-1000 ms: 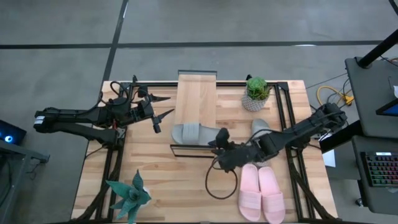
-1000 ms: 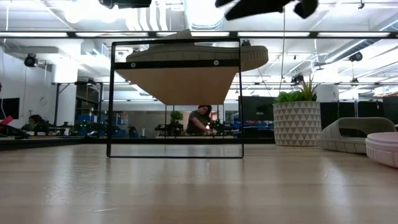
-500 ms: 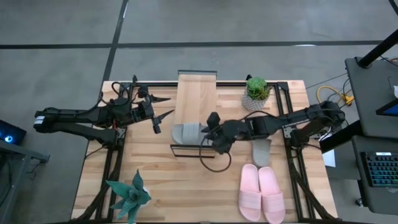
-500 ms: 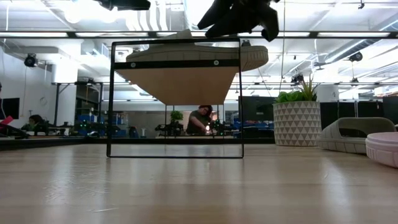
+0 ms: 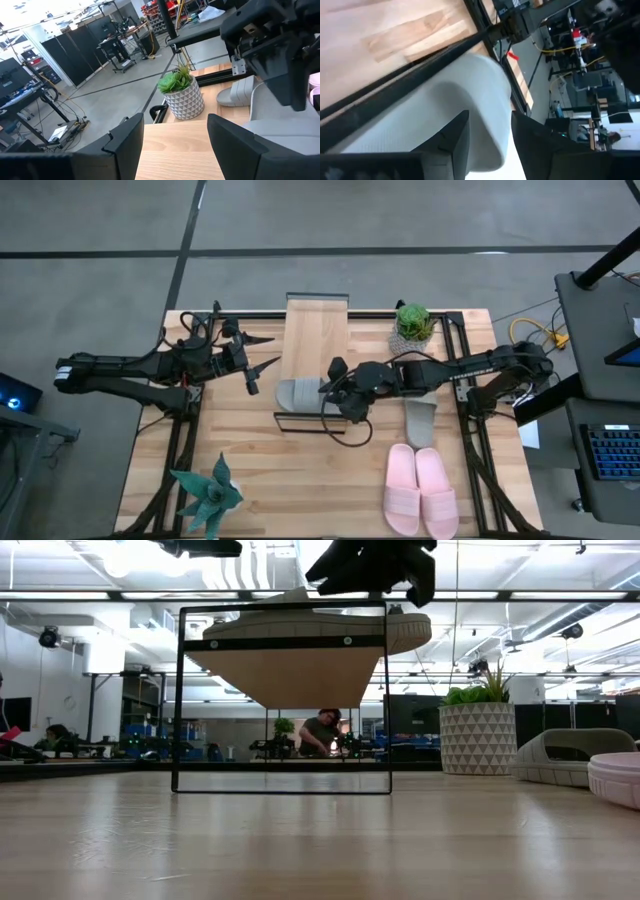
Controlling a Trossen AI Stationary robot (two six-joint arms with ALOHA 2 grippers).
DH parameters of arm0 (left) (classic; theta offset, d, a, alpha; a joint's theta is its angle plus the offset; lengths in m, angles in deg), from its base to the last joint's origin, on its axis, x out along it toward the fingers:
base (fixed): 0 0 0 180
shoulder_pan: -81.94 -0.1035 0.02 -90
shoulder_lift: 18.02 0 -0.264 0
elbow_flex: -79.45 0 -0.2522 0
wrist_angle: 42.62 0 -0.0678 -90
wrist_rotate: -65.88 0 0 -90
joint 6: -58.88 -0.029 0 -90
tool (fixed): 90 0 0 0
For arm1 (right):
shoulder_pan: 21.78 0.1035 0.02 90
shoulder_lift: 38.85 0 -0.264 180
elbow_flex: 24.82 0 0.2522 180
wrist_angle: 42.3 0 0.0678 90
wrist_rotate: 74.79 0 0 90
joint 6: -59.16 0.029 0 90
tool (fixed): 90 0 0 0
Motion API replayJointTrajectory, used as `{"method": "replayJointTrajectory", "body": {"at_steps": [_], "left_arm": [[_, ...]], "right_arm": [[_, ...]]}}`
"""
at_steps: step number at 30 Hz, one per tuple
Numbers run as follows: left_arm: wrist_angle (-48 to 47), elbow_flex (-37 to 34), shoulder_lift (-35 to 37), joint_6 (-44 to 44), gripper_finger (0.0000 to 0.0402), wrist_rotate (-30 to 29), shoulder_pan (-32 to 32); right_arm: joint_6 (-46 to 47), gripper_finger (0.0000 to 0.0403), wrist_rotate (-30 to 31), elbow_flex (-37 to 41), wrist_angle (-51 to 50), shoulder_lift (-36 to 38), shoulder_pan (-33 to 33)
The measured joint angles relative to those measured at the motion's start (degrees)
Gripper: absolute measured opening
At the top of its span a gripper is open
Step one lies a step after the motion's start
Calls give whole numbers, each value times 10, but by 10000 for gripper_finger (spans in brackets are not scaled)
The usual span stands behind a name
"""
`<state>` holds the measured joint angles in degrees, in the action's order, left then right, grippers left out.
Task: Pick and place slides into the shelf
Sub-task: Put the left gray slide on the shelf
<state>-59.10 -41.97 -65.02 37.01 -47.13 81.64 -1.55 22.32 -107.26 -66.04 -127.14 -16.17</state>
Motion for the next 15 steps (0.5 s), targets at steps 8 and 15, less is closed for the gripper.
{"method": "replayJointTrajectory", "body": {"at_steps": [8,15], "left_arm": [[0,0,0,0,204,0,0],[0,-1,0,0,204,0,0]], "right_arm": [[66,132,4,-13,2,-5,0],[84,137,2,-21,-5,5,1]]}}
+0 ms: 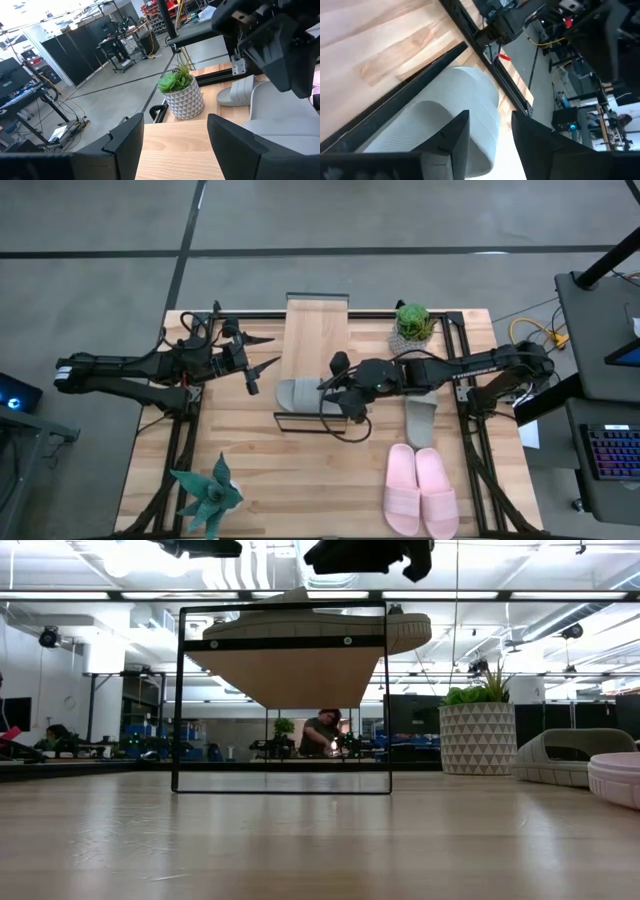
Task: Pick and place slides into the shelf
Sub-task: Put the left gray slide on the shelf
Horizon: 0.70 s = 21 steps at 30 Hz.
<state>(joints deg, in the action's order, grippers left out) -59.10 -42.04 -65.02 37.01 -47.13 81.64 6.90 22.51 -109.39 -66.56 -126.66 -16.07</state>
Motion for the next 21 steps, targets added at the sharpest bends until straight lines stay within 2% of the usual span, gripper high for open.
{"method": "replayJointTrajectory", "body": {"at_steps": [5,9,13,16,21], "left_arm": [[0,0,0,0,204,0,0],[2,0,0,0,204,0,0],[-2,0,1,0,204,0,0],[-7,0,0,0,204,0,0],[-6,0,-1,1,204,0,0]], "right_arm": [[24,146,-33,-33,-13,-21,-1],[28,155,-31,-102,-94,-50,-2],[54,162,-32,-158,-222,-65,-2],[56,160,-32,-163,-252,-61,-2],[24,149,-29,-151,-237,-78,-3]]}}
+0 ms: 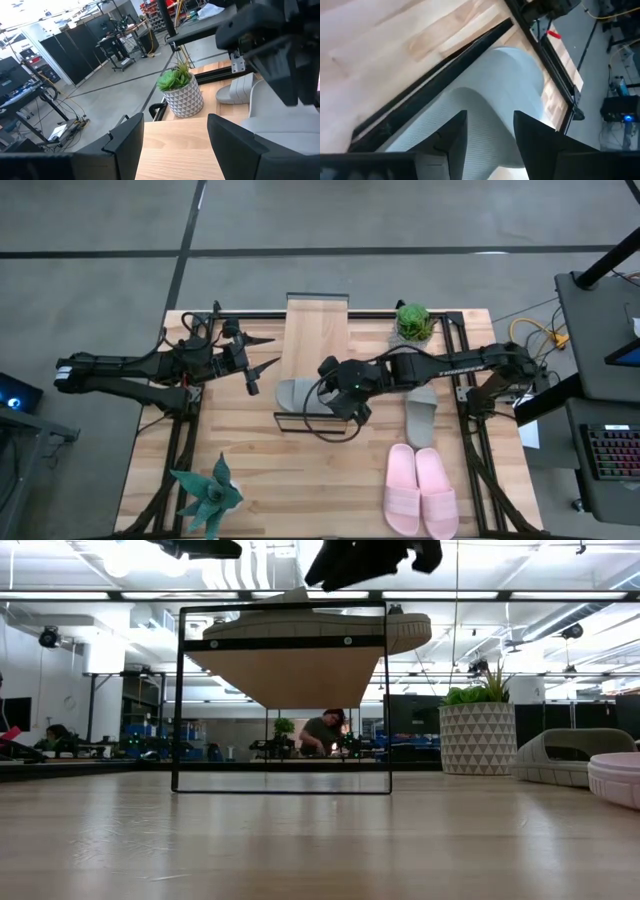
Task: Pick and place slides into the shelf
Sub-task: Put the left gray slide on the shelf
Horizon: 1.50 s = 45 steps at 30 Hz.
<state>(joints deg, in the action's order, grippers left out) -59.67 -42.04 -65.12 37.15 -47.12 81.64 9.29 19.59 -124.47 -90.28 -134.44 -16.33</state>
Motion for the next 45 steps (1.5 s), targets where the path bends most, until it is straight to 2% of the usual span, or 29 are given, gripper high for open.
{"method": "replayJointTrajectory", "body": {"at_steps": [6,16,26,45], "left_arm": [[0,0,0,1,204,0,0],[-3,0,0,1,204,0,0],[-4,0,1,1,204,0,0],[-8,-1,1,1,204,0,0]], "right_arm": [[-29,136,36,1,33,-28,-2],[-50,108,36,1,64,-28,-5],[-84,15,32,2,66,-28,-5],[-130,12,24,2,126,-28,-9]]}}
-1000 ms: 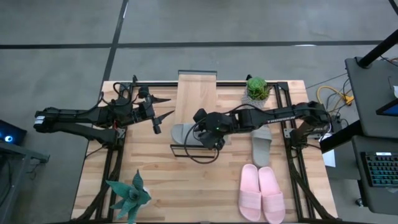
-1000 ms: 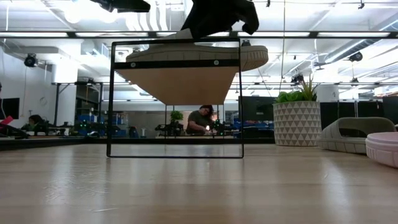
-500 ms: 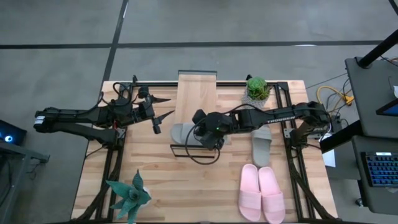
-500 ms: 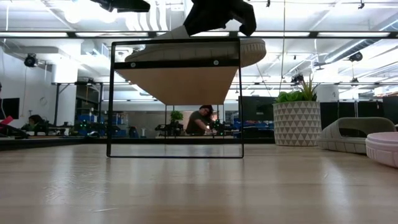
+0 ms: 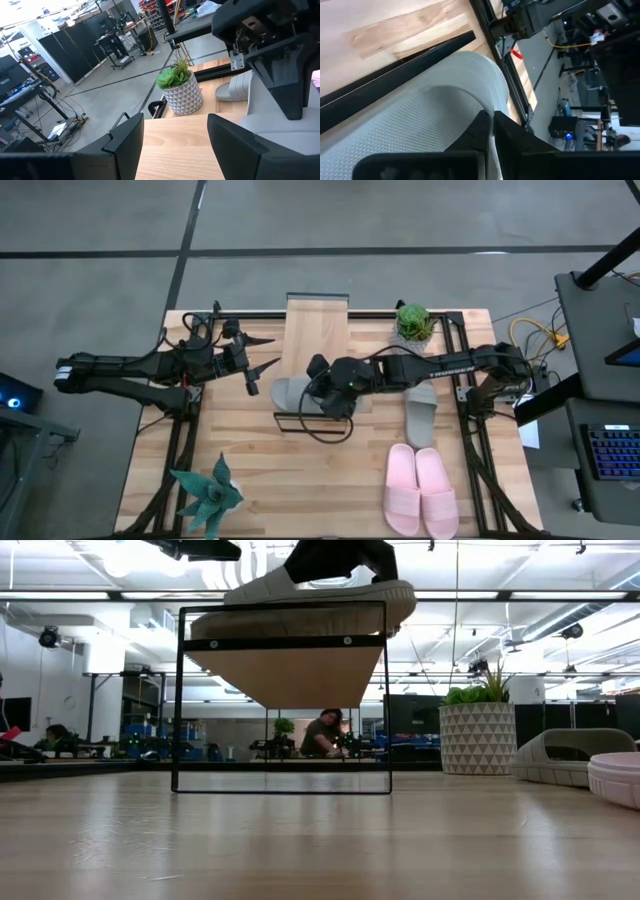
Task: Pick and place slides into the shelf
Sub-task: Put the left gray slide on the shelf
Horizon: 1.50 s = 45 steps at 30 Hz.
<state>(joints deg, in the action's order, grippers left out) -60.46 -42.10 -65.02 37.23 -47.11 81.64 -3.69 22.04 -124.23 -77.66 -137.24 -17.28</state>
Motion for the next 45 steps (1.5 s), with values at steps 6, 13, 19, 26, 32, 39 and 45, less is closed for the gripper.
{"method": "replayJointTrajectory", "body": {"at_steps": [6,13,19,26,32,39,45], "left_arm": [[0,0,0,0,204,0,0],[-8,0,0,0,204,0,0],[-10,0,0,0,204,0,0],[-10,0,0,0,204,0,0],[-10,0,0,0,204,0,0],[-10,0,0,0,204,0,0],[-10,0,0,0,204,0,0]], "right_arm": [[9,12,-39,7,0,0,-18],[13,11,-52,17,10,0,-22],[42,16,-79,18,9,0,-22],[64,54,-85,18,4,0,-22],[93,111,-84,18,-6,0,-22],[129,178,-13,18,-22,1,-21],[146,200,30,15,-27,7,-13]]}}
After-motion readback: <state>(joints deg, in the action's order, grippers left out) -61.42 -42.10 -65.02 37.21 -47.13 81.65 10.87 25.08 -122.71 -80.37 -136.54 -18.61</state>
